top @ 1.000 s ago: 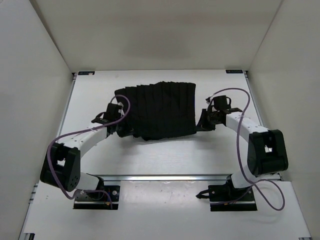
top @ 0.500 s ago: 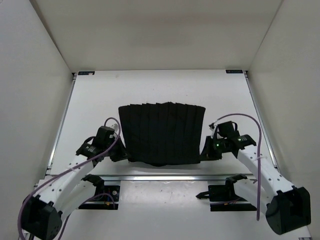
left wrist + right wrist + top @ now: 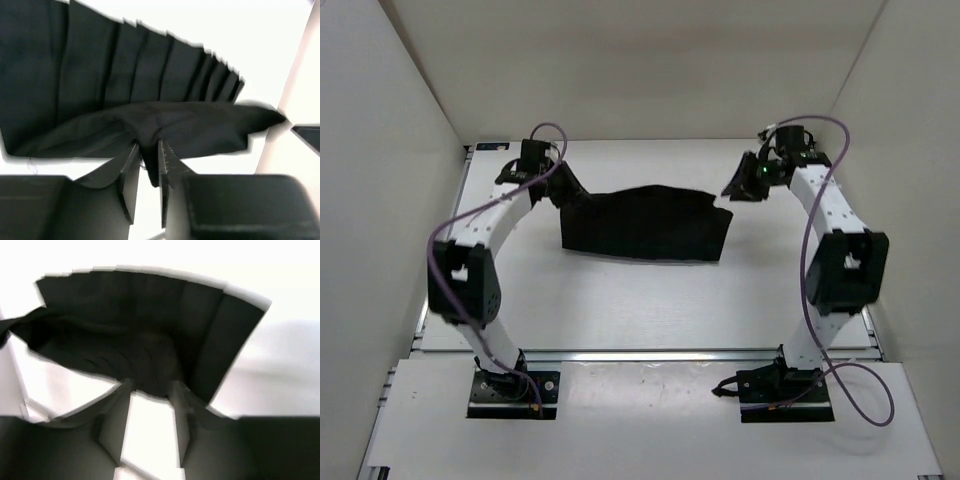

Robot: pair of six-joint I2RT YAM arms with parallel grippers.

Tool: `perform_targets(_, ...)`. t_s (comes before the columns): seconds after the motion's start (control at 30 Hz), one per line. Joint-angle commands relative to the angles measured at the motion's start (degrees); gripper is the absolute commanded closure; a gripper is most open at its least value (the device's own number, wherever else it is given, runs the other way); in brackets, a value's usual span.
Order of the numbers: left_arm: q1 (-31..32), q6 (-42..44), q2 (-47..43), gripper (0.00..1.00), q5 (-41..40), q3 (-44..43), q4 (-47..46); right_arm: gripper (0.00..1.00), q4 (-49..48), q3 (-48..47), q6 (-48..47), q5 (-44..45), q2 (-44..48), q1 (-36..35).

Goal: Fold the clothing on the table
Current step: Fold the skirt

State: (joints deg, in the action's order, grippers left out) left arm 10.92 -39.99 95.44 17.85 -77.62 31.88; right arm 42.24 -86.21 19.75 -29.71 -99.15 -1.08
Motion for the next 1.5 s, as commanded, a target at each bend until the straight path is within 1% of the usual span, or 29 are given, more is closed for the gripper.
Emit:
perform_targets(0.0,-3.8,-2.1,11.3,0.7,3.8,-7.2,-3.0,0.6,1.3,-10.7,-2.0,4.5,-9.3,0.9)
perform_targets(0.03,-5.1,-3.2,12.2,0.7,6.8,-7.3,-5.0,0.54,1.5,-12.0,-2.5,6.0,-10.3,1.0)
perform_targets(0.1,-6.2,-4.6,15.1,0.6,10.7,-5.2,-8.3,0.49,0.0,-9.2,-2.3,6.5,-10.3,1.0)
perform_targets(0.17,-6.9,-3.9,14.5,0.59,12.9,-2.3,-10.4,0.49,-3.4,-3.5,-1.2,6.3,-7.9,1.0)
perform_targets(0.2,-7.0,-3.6,13.5,0.56,13.1,1.0,-12.6,0.49,-5.6,0.8,-0.9,5.9,-6.3,1.0)
perform_targets(0.23,-7.7,-3.6,12.8,0.46,13.6,3.9,-13.6,0.47,-6.8,2.7,-0.3,6.0,-5.9,0.7)
perform_targets(0.3,-9.3,-4.0,9.5,0.45,13.8,8.9,-16.9,0.47,-11.3,9.6,1.2,5.3,-3.7,-0.1)
perform_targets(0.37,-10.8,-5.6,7.3,0.42,14.1,12.6,-19.2,0.46,-14.4,13.2,3.2,4.1,-3.6,-0.9)
perform_targets(0.4,-12.7,-6.1,6.3,0.34,14.6,14.4,-20.9,0.46,-16.4,15.4,4.7,2.9,-3.8,-1.5)
perform_targets(0.43,-13.7,-7.5,5.8,0.02,15.3,16.4,-22.7,0.46,-18.4,16.8,4.9,2.0,-4.4,-1.8)
perform_targets(0.57,-14.0,-6.6,5.5,0.01,13.8,16.8,-20.0,0.46,-22.9,19.2,9.4,-1.7,-5.9,-3.0)
perform_targets(0.67,-13.4,-7.4,3.0,0.01,12.6,20.9,-21.5,0.46,-25.2,19.3,11.9,-2.7,-7.6,-4.1)
perform_targets(0.77,-12.3,-9.8,0.7,0.09,12.9,22.6,-25.9,0.46,-29.5,19.9,14.3,-4.7,-9.1,-4.9)
perform_targets(0.83,-11.8,-7.2,0.5,0.08,10.3,20.5,-20.2,0.46,-30.2,19.4,15.3,-5.1,-10.8,-5.9)
perform_targets(0.9,-12.1,-4.9,-0.9,0.04,6.3,18.5,-14.4,0.45,-27.8,17.3,14.6,-3.3,-12.4,-6.9)
perform_targets(0.93,-9.7,-3.8,-2.5,0.03,2.8,18.5,-11.7,0.45,-26.5,16.4,14.3,-2.5,-12.7,-7.4)
perform_targets(0.97,-9.5,-3.3,-4.0,0.02,1.2,18.7,-9.5,0.45,-26.0,16.1,14.0,-1.9,-13.3,-7.4)
perform_targets(1.03,-9.6,-1.9,-5.5,0.04,-3.2,19.9,-7.5,0.44,-24.8,15.7,13.7,-1.3,-14.5,-7.5)
perform_targets(1.07,-9.9,-1.8,-6.0,0.08,-3.3,22.0,-7.5,0.46,-24.3,14.8,13.4,-1.1,-14.9,-7.6)
perform_targets(1.1,-10.7,-2.4,-6.2,0.17,-1.8,24.2,-8.3,0.64,-24.2,14.8,13.5,-1.4,-15.6,-7.7)
perform_targets(1.13,-10.8,-3.5,-6.2,0.32,0.1,25.7,-9.8,0.93,-24.7,14.8,13.4,-2.2,-15.5,-7.5)
perform_targets(1.17,-10.8,-3.7,-6.1,0.41,1.0,27.7,-11.1,1.0,-24.8,14.8,13.3,-2.9,-15.5,-7.2)
perform_targets(1.2,-10.9,-3.8,-5.8,0.53,0.7,28.7,-11.7,1.0,-25.6,15.9,13.4,-3.7,-14.8,-7.0)
perform_targets(1.23,-10.9,-3.3,-5.4,0.56,0.0,28.7,-11.6,0.99,-25.6,16.3,13.2,-3.6,-14.5,-6.1)
perform_targets(1.27,-10.8,-2.9,-4.7,0.54,-0.1,28.7,-10.8,1.0,-25.1,17.0,12.3,-3.6,-13.7,-5.8)
perform_targets(1.3,-10.0,-2.2,-4.5,0.42,-1.8,28.0,-9.6,1.0,-23.6,17.6,11.5,-3.2,-12.6,-4.8)
perform_targets(1.33,-9.5,-1.5,-4.2,0.37,-4.5,27.6,-8.9,1.0,-22.7,18.2,10.0,-2.4,-12.5,-3.8)
perform_targets(1.4,-8.4,-0.6,-2.7,0.33,-6.2,27.6,-8.6,0.99,-19.4,19.2,5.2,-2.1,-10.2,-2.0)
perform_targets(1.47,-7.8,-2.0,-1.5,0.25,-5.6,28.6,-10.6,1.0,-16.9,20.4,2.2,-1.4,-8.9,0.0)
